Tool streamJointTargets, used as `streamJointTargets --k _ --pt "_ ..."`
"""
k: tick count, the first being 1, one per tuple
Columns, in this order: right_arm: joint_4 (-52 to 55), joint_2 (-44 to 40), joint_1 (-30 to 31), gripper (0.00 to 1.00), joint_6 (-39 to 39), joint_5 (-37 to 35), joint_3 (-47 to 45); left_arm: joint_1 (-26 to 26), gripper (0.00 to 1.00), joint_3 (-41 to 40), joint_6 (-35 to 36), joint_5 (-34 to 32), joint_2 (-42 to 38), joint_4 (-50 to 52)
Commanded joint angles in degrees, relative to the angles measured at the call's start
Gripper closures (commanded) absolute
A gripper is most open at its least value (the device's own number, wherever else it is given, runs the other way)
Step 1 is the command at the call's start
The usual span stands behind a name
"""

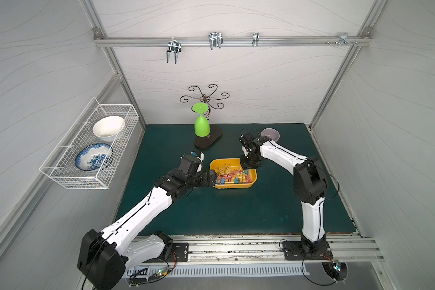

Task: Take out the binder clips from the storage box
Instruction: Pick up the binder clip from the storage box.

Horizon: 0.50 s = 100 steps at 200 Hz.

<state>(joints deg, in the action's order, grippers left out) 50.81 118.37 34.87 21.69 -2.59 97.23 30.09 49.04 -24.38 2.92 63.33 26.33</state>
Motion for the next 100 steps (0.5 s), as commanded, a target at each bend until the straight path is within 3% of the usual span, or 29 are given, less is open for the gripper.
streamJointTargets --k 1,62,100 --pt "2.6 2.0 0.5 0.67 0.8 -2.0 3.5 -0.2 0.02 0.3 0.5 -1.1 -0.5 -2.6" --pt "4.0 4.7 0.4 0.80 1.1 -4.0 6.8 -0.2 0.02 3.8 0.6 0.2 4.1 -1.7" --pt "4.3 4.9 0.4 0.80 1.2 -3.4 5.8 -0.2 0.02 4.8 0.6 0.8 5.1 -1.2"
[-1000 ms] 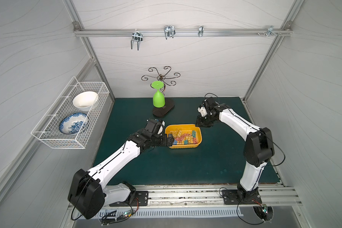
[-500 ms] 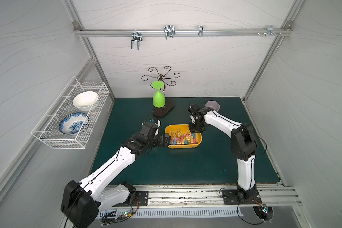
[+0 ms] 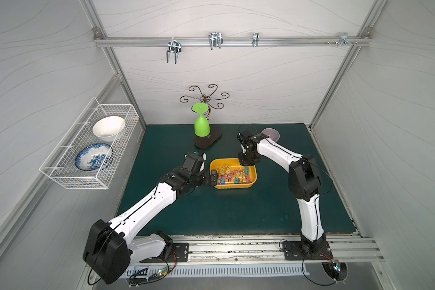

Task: Take out the binder clips from the storage box
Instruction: Pick up the binder clip from the storage box.

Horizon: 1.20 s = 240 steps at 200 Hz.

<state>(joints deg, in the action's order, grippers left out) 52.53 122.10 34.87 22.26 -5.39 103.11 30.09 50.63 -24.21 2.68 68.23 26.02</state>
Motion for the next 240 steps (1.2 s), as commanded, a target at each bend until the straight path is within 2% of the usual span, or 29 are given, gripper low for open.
streamJointTargets --k 1,40,100,169,190,208,227,240 --pt "2.6 1.1 0.4 0.80 0.6 -0.6 -0.1 -0.2 0.02 3.2 0.4 1.0 0.2 -0.9" --pt "2.7 0.7 0.8 0.80 0.9 -1.0 -1.2 -0.2 0.02 3.1 0.3 1.2 -0.3 -0.9" --pt "2.7 -2.5 1.2 0.91 1.2 -5.7 -3.4 -0.2 0.02 3.0 0.0 1.6 -0.5 -0.5" --pt "0.4 -11.7 1.2 0.99 1.5 -9.2 -5.6 -0.2 0.02 3.9 -0.5 4.0 0.8 -1.5" --pt "-1.2 -15.5 0.4 1.00 2.3 -7.7 -6.5 -0.2 0.02 4.2 -1.0 5.3 1.4 -2.9" --pt "-5.4 -21.4 -3.1 1.00 4.7 -3.6 -10.9 -0.2 0.02 5.1 -1.5 7.8 2.8 -4.1" --pt "-13.9 -28.8 -10.7 1.00 10.6 4.0 -20.4 0.3 0.02 7.2 -1.9 9.8 5.4 -4.3" --pt "-21.1 -31.9 -17.0 1.00 16.9 10.6 -28.6 1.9 0.02 8.9 -2.1 8.7 7.6 -4.1"
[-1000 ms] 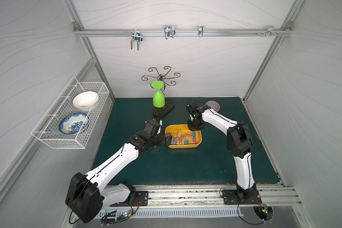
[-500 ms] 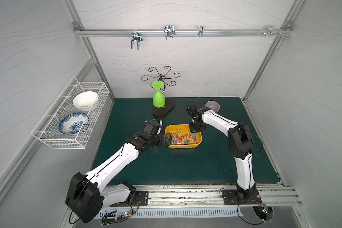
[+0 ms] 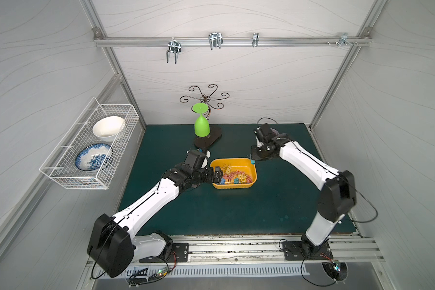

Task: Take out the binder clips from the storage box
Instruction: Place the binder clip at the center of the board.

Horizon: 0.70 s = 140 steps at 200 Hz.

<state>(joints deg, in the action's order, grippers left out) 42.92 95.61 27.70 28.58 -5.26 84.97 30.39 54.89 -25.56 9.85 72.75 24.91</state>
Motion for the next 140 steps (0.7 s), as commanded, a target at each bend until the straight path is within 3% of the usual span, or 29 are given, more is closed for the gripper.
streamJointTargets --k 1,17,44,76,121,140 --pt "-11.7 -5.6 -10.3 1.00 11.1 11.0 -11.1 1.8 0.02 4.8 -0.7 1.4 3.3 -2.9" --pt "-18.4 -6.0 -15.5 1.00 17.2 16.7 -18.2 5.3 0.02 7.3 0.2 -1.3 6.3 -2.4" --pt "-25.8 -3.2 -17.1 1.00 24.8 18.0 -23.5 9.8 0.02 11.3 -0.1 -5.0 11.5 -2.4" --pt "-34.2 -0.5 -16.3 1.00 36.3 12.9 -28.3 10.7 0.02 14.3 -2.1 -5.0 15.1 -2.1" --pt "-35.3 2.0 -11.7 1.00 43.4 0.3 -27.7 10.7 0.02 12.7 -3.4 -5.5 14.3 -3.2" --pt "-36.1 4.0 -10.8 1.00 43.3 0.0 -26.7 10.7 0.01 12.0 -3.6 -5.7 13.8 -2.8"
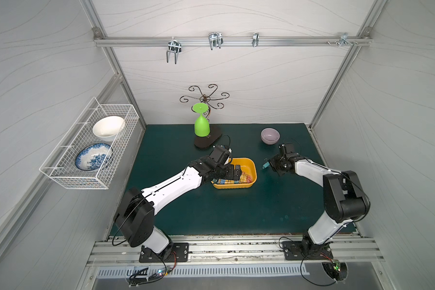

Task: Take out the binder clips from the storage box
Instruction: Place the binder clip at the center of the board.

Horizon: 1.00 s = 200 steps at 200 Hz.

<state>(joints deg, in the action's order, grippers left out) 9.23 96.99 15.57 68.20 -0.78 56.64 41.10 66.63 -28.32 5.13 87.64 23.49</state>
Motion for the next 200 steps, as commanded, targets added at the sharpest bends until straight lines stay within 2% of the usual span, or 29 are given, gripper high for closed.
streamJointTargets --k 1,21,78,96,147,158,177,200 --pt "-2.3 2.7 1.3 1.00 3.5 -4.3 1.8 0.0 0.01 0.3 -0.8 -1.0 -1.0 -1.4" --pt "1.1 4.0 1.5 1.00 0.9 -3.7 3.8 0.0 0.02 -0.5 -0.4 -1.9 -2.0 -0.6" --pt "0.5 2.7 2.0 0.98 1.5 -6.8 -0.6 -0.1 0.02 -2.0 -0.1 -2.7 -3.4 -1.4" --pt "1.4 2.9 3.1 0.90 1.5 -6.5 -0.5 -0.1 0.02 -1.8 -0.1 -2.5 -3.4 -1.2" --pt "3.0 1.0 7.8 0.80 0.9 -8.2 -1.6 -0.1 0.02 -2.9 -0.2 -2.7 -4.7 -1.0" --pt "3.3 0.7 8.2 0.73 -0.1 -7.5 -1.5 -0.1 0.02 -3.2 -0.2 -2.9 -5.0 -1.1" --pt "5.3 -0.2 8.4 0.70 -1.7 -6.8 -1.4 -0.1 0.02 -3.7 -0.2 -2.7 -5.2 -1.2" --pt "6.4 -3.7 8.3 0.61 -3.6 -6.2 -3.2 -0.1 0.02 -3.3 0.2 -2.6 -5.4 -0.6"
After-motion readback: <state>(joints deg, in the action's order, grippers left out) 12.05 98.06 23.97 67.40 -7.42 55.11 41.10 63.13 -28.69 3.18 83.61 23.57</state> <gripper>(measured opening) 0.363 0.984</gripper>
